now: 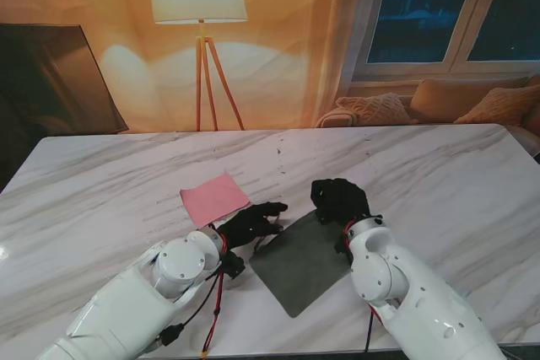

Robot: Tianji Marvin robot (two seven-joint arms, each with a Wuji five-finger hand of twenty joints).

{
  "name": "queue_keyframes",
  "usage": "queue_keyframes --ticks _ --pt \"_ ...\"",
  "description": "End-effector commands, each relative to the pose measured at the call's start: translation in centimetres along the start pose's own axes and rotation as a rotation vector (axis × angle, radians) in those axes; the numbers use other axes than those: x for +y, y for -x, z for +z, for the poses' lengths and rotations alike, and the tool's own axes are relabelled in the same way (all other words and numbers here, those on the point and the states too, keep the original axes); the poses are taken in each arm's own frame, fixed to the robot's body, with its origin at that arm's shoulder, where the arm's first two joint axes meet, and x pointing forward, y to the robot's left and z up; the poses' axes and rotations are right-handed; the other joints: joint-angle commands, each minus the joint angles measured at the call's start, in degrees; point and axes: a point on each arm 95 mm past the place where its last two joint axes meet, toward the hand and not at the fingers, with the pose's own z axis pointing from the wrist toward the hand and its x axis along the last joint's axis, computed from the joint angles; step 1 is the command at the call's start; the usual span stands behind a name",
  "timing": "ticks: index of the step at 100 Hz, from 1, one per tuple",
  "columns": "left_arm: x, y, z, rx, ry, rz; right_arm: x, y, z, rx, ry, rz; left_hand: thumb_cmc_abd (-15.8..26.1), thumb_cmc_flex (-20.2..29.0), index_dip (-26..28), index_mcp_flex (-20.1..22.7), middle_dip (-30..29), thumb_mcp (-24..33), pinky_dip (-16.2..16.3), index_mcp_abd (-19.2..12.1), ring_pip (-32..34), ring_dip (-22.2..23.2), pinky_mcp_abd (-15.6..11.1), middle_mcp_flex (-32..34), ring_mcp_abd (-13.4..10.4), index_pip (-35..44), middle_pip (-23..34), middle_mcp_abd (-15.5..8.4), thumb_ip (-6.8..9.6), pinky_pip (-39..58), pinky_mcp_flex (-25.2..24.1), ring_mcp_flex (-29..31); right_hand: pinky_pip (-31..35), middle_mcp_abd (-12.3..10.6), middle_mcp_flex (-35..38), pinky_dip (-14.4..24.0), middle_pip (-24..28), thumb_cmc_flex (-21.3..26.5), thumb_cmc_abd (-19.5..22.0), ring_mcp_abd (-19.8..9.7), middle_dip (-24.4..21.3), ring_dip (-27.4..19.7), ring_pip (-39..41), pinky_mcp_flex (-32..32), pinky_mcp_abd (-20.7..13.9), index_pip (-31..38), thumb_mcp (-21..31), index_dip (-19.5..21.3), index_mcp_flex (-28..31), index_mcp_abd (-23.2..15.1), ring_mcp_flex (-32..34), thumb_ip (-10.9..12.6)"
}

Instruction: Collect documents into a storage pouch

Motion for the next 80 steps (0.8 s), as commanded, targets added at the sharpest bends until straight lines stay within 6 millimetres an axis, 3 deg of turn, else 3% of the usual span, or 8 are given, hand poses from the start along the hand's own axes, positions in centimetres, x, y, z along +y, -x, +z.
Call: queue_keyframes --ticks 1,16,39,51,66,72,76,80 --pt "0.5 -0.3 0.3 0.007 0.025 -0.011 -0.3 -0.6 -0.6 0.015 -0.009 0.008 -1.0 0.1 0.1 0.2 1.3 1.6 -3.5 0.2 2.4 2.6 -2.4 -0.9 0.2 0.9 0.9 -0.4 -1.44 7.4 -1.6 -2.1 -0.3 -0.1 0.2 -0.3 1.0 2.4 0.9 -1.1 1.0 0.5 3.7 -0.5 -0.5 1.0 4.9 0.0 1.0 0.0 3.1 -0.1" --pt "0.7 -0.3 0.5 0.010 0.051 -0.011 0.1 -1.0 -1.2 0.035 0.008 0.017 -1.7 0.0 0.8 4.6 3.1 2.6 -6.0 0.9 7.8 6.8 -2.8 3.8 0.7 2.9 3.0 1.4 -1.60 13.0 -1.5 -2.5 -0.4 -0.1 0.2 -0.3 1.0 2.3 0.9 -1.2 1.0 0.5 3.7 -0.6 -0.6 1.0 4.8 0.0 1.0 0.0 2.9 -0.1" --pt "1.1 -0.1 1.1 0.002 0.071 -0.016 0.3 -1.4 -1.9 0.059 0.011 0.034 -2.8 0.3 1.5 8.4 6.4 4.6 -7.6 1.4 15.1 12.6 -3.0 5.9 1.7 5.4 5.7 1.7 -2.01 17.9 -1.7 -2.5 -0.4 -0.1 0.1 -0.2 0.9 2.2 1.0 -1.3 1.0 0.5 3.7 -0.6 -0.7 1.0 4.7 0.0 0.9 0.0 2.9 -0.1" --pt "1.2 -0.1 1.3 0.001 0.085 -0.014 0.5 -1.7 -2.1 0.069 0.019 0.038 -3.4 0.5 2.2 10.6 10.4 5.5 -7.8 1.5 18.4 15.2 -2.9 8.1 2.6 7.3 9.2 3.2 -2.20 19.5 -1.9 -2.0 -0.4 -0.2 0.1 -0.2 0.8 2.2 1.0 -1.3 1.1 0.6 3.8 -0.6 -0.7 1.0 4.7 0.0 0.9 0.0 2.8 -0.1" --pt "1.5 -0.2 1.6 0.007 0.092 -0.003 0.6 -1.8 -2.3 0.076 0.027 0.037 -3.9 2.7 4.0 17.5 17.0 9.0 -7.5 2.1 24.2 18.8 -2.6 12.0 4.5 12.4 14.5 5.3 -2.46 23.2 -2.0 1.1 -0.4 -0.2 0.1 -0.2 0.8 2.1 1.0 -1.4 1.1 0.6 3.8 -0.6 -0.8 0.9 4.7 -0.1 0.8 0.0 2.9 -0.1" --pt "1.6 -0.2 1.8 0.009 0.085 0.004 0.7 -1.8 -2.2 0.076 0.030 0.037 -6.6 6.6 5.7 20.3 19.5 9.7 -7.5 1.9 27.1 20.4 -1.8 14.6 5.4 15.7 16.9 6.1 -5.97 25.4 -1.0 3.2 -0.4 -0.1 0.1 -0.2 0.7 2.0 1.0 -1.4 1.1 0.6 3.8 -0.6 -0.8 1.0 4.7 0.0 0.7 0.0 2.9 -0.1" --pt "1.6 -0.3 1.8 0.010 0.084 0.006 0.6 -1.8 -2.2 0.075 0.031 0.038 -7.4 9.1 6.0 21.6 20.7 9.6 -7.7 1.6 28.6 21.1 -1.6 15.9 5.8 17.5 18.3 6.4 -7.33 26.2 -0.6 4.2 -0.4 -0.2 0.1 -0.2 0.7 2.0 1.0 -1.4 1.1 0.6 3.8 -0.7 -0.9 1.0 4.6 0.0 0.7 0.0 2.8 -0.1" --pt "1.7 -0.3 1.9 0.008 0.085 0.006 0.6 -1.8 -2.2 0.075 0.032 0.041 -7.5 12.8 4.9 22.8 29.9 7.3 -8.3 1.5 30.3 22.0 -1.2 18.6 6.6 21.0 17.3 7.1 -8.50 27.7 0.0 5.4 -0.4 -0.1 0.0 -0.2 0.7 2.0 1.1 -1.5 1.1 0.6 3.9 -0.7 -0.9 0.9 4.6 -0.1 0.7 0.0 2.8 -0.1"
